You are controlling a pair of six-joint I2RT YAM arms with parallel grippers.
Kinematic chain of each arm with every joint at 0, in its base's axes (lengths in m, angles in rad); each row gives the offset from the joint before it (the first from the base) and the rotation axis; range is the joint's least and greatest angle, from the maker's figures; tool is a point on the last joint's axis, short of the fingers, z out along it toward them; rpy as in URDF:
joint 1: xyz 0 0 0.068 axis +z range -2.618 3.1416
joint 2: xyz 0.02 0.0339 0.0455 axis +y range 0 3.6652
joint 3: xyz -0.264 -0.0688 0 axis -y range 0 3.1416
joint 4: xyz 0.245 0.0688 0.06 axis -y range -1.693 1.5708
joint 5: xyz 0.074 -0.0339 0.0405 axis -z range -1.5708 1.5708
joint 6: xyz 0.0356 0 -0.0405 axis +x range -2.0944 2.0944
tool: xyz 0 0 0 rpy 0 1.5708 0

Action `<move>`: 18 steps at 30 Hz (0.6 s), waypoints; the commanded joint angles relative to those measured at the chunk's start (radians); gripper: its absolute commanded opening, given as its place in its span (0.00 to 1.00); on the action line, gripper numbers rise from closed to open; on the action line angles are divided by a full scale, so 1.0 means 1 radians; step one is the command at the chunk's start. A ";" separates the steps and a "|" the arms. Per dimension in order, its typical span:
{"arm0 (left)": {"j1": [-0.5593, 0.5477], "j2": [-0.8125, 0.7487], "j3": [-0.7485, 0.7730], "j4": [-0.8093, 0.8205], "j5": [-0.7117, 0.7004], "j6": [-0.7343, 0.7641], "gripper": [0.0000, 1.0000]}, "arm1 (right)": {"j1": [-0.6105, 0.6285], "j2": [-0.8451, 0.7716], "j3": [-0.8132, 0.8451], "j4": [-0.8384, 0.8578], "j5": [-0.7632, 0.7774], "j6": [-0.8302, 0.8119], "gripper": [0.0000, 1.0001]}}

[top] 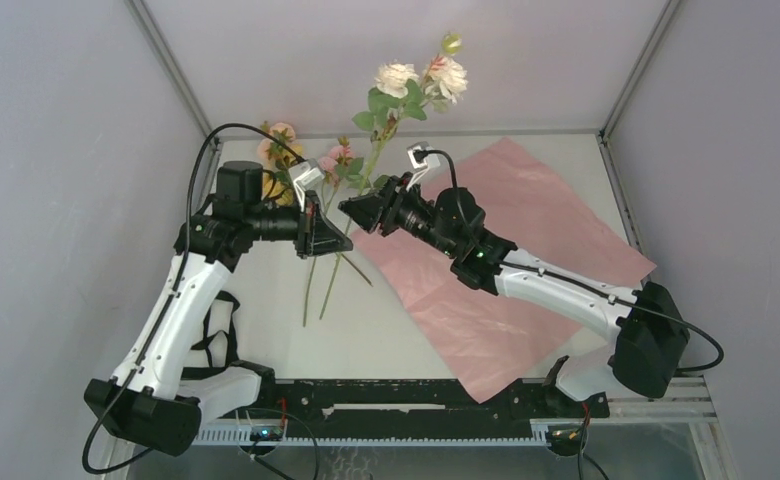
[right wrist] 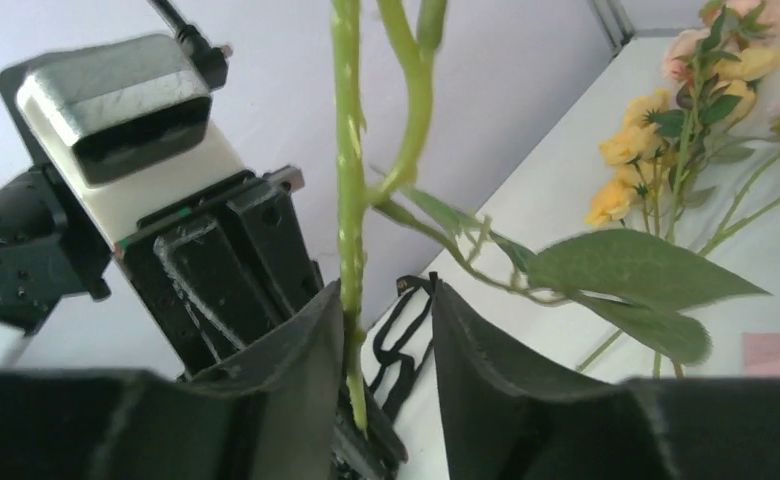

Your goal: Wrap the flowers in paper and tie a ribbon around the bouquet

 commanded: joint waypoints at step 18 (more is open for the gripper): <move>0.176 0.165 -0.102 0.230 -0.604 -0.372 0.97 | -0.563 -0.032 0.121 -1.147 0.120 -0.219 0.00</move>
